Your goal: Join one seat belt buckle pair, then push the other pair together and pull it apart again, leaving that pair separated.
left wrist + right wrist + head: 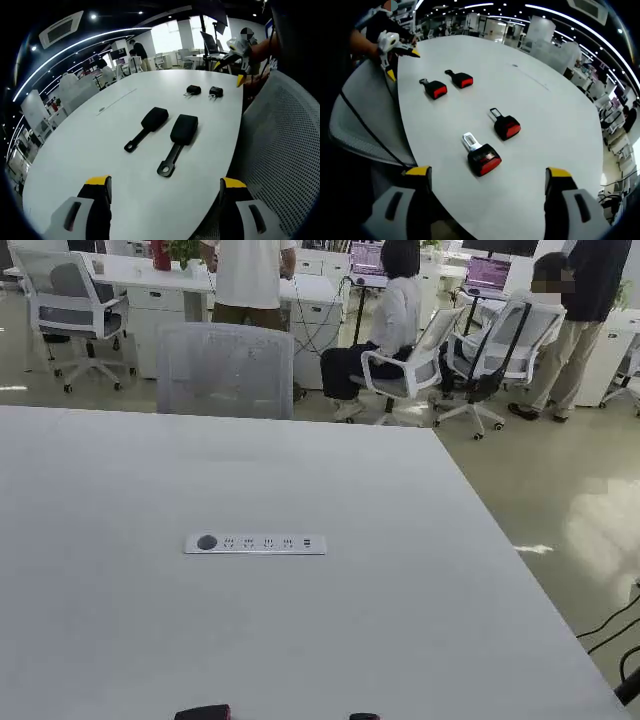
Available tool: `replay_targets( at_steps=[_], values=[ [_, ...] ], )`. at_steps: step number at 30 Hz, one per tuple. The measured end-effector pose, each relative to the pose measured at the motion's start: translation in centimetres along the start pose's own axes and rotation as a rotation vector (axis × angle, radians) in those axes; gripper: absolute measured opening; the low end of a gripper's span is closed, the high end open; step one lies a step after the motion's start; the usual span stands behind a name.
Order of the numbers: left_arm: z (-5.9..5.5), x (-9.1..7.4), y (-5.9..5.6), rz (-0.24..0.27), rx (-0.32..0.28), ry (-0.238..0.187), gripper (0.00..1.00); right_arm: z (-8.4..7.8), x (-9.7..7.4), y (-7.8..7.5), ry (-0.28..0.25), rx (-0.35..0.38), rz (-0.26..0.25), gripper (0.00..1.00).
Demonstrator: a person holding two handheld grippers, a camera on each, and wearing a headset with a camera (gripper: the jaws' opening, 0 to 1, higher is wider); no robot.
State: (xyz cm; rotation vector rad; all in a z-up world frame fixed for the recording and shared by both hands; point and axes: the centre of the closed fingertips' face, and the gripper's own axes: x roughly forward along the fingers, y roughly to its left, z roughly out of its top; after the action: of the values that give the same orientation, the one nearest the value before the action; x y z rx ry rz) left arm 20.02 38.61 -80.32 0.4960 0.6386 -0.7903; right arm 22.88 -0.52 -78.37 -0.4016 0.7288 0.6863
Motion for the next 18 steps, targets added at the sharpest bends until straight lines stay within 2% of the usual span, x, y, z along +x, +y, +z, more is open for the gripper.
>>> replay_targets(
  at_steps=[5, 12, 18],
  values=[
    [-0.4, 0.2, -0.5, -0.024, 0.003, 0.016, 0.86, -0.5, -0.4, 0.2, 0.000, 0.005, -0.012, 0.92],
    [-0.3, 0.2, -0.6, -0.027, -0.005, 0.017, 0.85, -1.8, -1.0, 0.5, 0.016, 0.010, -0.022, 0.92],
    [-0.5, 0.2, -0.6, -0.029, -0.001, 0.018, 0.84, -1.8, -1.2, 0.8, 0.019, 0.008, -0.027, 0.92]
  ],
)
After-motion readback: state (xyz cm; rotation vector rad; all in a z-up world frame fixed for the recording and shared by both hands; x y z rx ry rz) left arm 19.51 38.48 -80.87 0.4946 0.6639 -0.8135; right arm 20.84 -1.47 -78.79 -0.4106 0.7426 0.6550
